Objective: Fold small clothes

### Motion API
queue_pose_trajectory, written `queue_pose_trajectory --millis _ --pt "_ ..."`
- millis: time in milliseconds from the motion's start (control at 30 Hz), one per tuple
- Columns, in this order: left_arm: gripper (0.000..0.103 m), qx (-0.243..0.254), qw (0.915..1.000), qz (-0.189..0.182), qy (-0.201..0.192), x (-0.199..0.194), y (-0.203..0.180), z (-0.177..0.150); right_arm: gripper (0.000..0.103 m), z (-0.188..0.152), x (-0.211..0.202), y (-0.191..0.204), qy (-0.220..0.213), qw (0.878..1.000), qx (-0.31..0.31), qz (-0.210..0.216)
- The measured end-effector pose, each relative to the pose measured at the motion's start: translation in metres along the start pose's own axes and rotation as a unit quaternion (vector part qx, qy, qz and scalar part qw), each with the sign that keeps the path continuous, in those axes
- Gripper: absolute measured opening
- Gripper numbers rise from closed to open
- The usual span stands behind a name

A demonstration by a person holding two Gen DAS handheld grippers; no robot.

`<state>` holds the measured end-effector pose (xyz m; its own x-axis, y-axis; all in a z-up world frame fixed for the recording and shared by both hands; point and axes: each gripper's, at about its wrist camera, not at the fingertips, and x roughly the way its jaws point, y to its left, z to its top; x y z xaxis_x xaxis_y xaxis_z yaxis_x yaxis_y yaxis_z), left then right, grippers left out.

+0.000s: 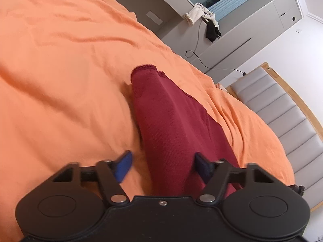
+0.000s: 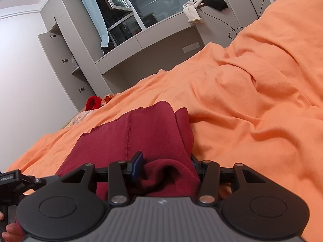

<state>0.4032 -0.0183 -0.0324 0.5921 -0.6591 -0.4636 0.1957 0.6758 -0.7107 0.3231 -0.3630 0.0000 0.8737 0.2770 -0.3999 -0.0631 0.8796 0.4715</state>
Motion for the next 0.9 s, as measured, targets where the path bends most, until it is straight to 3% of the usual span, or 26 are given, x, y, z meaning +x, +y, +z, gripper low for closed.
queue_pose_trajectory --millis 33,67,133,433,533,667,833,900 --pt "0.045 -0.010 0.9999 -0.010 0.008 0.002 0.001 0.000 0.051 0.000 0.000 0.000 0.000 1.000 0.000 0.000" --pt "0.043 -0.023 0.9995 -0.015 0.013 0.005 0.002 -0.001 0.051 0.000 0.000 0.000 0.000 1.000 0.001 0.000" --pt "0.042 -0.033 0.9993 -0.011 0.014 0.007 0.002 0.000 0.051 0.000 0.000 0.000 0.000 1.000 0.003 0.000" --pt "0.037 0.012 0.9993 0.035 0.010 0.007 -0.016 -0.003 0.051 0.000 0.001 -0.001 0.002 1.000 0.004 -0.002" --pt "0.029 0.048 0.9968 0.064 0.003 0.006 -0.030 -0.004 0.046 -0.001 -0.002 0.003 -0.009 1.000 -0.006 -0.006" --pt "0.020 0.124 0.9873 0.098 -0.015 0.002 -0.055 -0.006 0.026 -0.001 -0.012 0.021 -0.040 0.998 -0.052 -0.010" --pt "0.016 0.184 0.9773 0.097 -0.039 -0.009 -0.073 0.000 0.022 0.000 -0.021 0.052 -0.082 0.990 -0.117 -0.015" --pt "0.016 0.216 0.9694 0.100 -0.059 -0.014 -0.081 0.002 0.022 0.001 -0.022 0.066 -0.101 0.985 -0.137 -0.010"
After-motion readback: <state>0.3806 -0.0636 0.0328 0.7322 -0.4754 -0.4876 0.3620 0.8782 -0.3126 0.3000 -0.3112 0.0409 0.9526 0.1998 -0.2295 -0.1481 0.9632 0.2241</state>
